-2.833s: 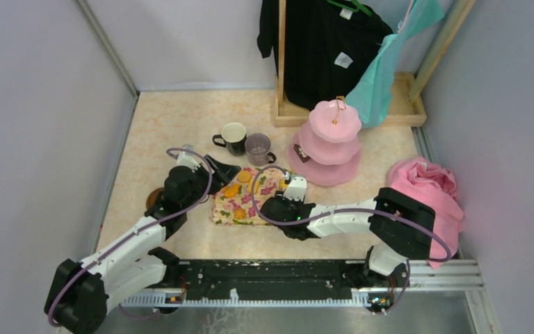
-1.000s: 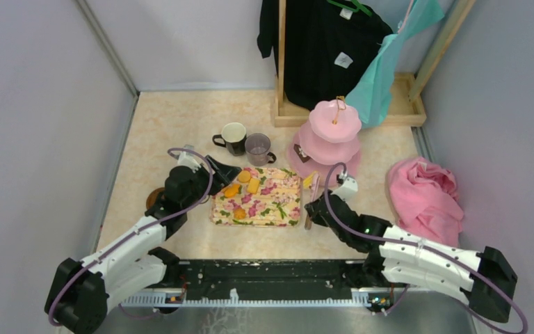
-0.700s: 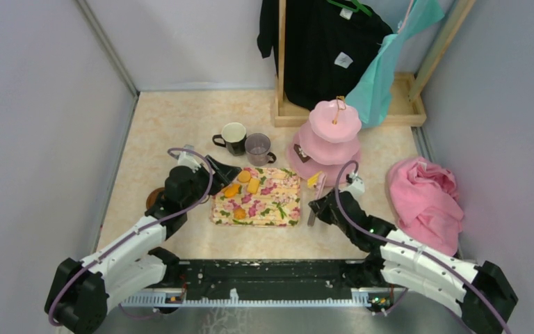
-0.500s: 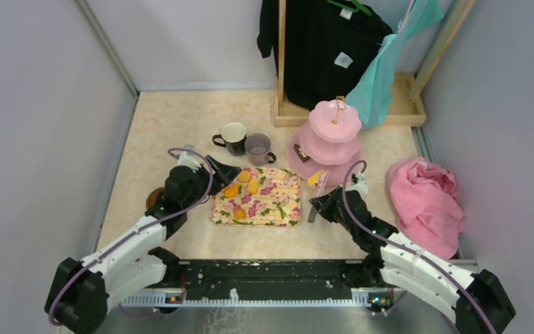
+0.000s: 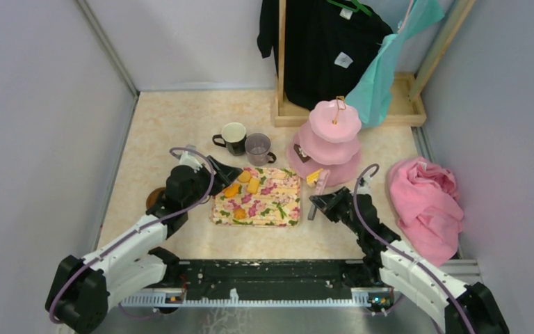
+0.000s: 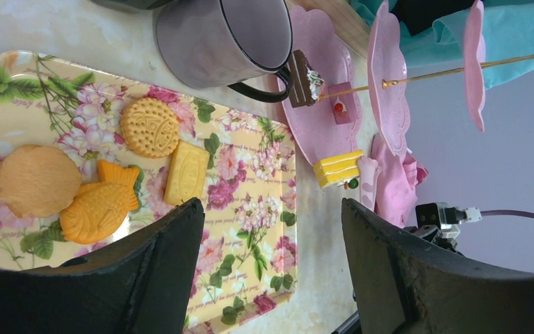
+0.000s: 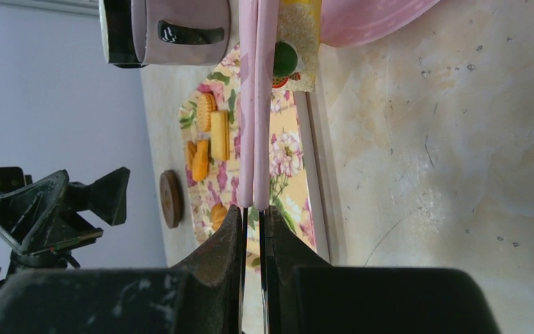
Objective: Serve the afternoon tea
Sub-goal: Place the desert on the desert table.
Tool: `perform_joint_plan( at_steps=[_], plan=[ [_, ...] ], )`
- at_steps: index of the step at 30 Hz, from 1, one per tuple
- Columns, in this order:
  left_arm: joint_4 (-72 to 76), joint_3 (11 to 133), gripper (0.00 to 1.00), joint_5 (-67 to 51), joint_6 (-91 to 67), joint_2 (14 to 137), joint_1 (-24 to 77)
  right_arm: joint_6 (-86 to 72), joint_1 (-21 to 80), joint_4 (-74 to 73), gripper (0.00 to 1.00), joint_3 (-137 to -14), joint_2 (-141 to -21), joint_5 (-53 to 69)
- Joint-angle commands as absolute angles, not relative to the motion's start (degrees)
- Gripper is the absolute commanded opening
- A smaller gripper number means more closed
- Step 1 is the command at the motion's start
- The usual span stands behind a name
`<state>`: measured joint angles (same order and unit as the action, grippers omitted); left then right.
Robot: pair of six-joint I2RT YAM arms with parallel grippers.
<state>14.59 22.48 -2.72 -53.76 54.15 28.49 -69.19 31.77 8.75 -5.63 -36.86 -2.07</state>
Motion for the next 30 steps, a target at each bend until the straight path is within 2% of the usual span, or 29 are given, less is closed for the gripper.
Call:
perform_joint_plan(
  at_steps=[1,15,30],
  plan=[
    [15.91,24.58,0.78,-3.93,-53.15,54.64,28.23,-71.66,29.19,18.20,0.00,-4.78,-35.66,2.54],
    [15.29,25.81,0.77,-4.12,-53.10,56.19,28.22,-74.32,24.75,26.17,0.00,-2.58,-37.88,7.60],
    [15.37,26.07,0.77,-3.54,-52.82,57.39,28.22,-72.59,18.91,39.58,0.00,-3.05,-52.36,9.31]
  ],
)
